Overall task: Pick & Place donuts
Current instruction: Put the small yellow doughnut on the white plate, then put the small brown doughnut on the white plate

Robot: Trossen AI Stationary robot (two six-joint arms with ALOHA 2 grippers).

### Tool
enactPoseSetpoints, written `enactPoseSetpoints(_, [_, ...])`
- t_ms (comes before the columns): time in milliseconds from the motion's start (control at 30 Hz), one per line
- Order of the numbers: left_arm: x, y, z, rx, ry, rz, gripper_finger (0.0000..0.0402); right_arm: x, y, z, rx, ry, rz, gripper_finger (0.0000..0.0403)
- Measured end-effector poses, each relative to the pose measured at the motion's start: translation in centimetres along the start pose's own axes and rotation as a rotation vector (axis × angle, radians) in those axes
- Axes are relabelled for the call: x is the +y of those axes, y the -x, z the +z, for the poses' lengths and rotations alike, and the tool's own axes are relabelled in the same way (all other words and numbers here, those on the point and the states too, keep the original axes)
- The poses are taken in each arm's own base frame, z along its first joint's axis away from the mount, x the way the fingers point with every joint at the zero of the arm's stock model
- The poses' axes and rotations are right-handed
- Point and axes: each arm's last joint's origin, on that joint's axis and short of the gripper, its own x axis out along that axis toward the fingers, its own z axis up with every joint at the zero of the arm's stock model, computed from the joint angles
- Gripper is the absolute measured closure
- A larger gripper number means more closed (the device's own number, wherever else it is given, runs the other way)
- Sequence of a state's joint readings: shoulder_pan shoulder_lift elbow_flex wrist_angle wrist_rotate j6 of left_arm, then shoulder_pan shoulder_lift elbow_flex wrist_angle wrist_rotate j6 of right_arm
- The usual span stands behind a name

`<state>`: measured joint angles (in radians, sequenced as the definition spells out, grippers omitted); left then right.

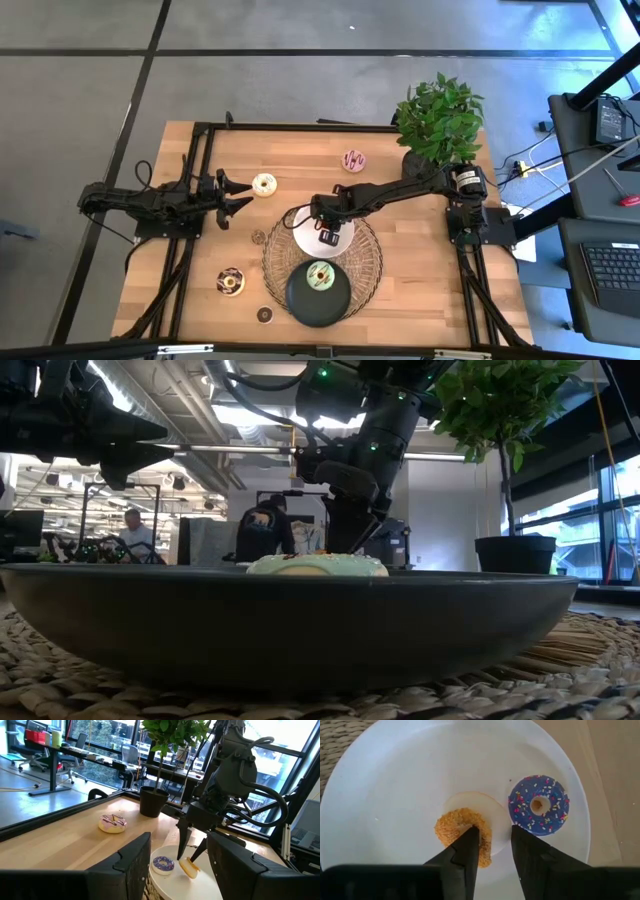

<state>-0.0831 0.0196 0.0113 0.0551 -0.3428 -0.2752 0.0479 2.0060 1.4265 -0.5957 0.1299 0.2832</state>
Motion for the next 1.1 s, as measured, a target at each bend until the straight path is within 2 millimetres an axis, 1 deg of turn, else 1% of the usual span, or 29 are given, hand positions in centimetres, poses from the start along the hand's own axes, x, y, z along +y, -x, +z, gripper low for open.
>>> enactPoseSetpoints(133, [0.0,0.0,0.0,0.000,0.000,0.000,0.0214,0.0,0.0,0.0,0.000,-0.001,0.000,0.0278])
enactPoseSetpoints(367, [0.0,0.0,0.0,0.000,0.000,0.000,0.0212,0.0,0.0,0.0,0.000,-0.004,0.000,0.0232])
enactPoseSetpoints(500, [0.0,0.0,0.0,0.000,0.000,0.000,0.0214,0.0,0.1,0.0,0.001,0.000,-0.001,0.0217])
enactPoseSetpoints(733, [0.0,0.0,0.0,0.000,0.000,0.000,0.0213,-0.1,1.5,0.5,0.044,0.004,-0.014,0.0214])
enactPoseSetpoints(833, [0.0,0.0,0.0,0.000,0.000,0.000,0.0214,0.1,1.9,1.1,0.011,-0.002,-0.005,0.0214])
enactPoseSetpoints(1100, [0.0,0.0,0.0,0.000,0.013,0.000,0.0213,0.0,1.9,1.0,0.016,0.005,-0.027,0.0214])
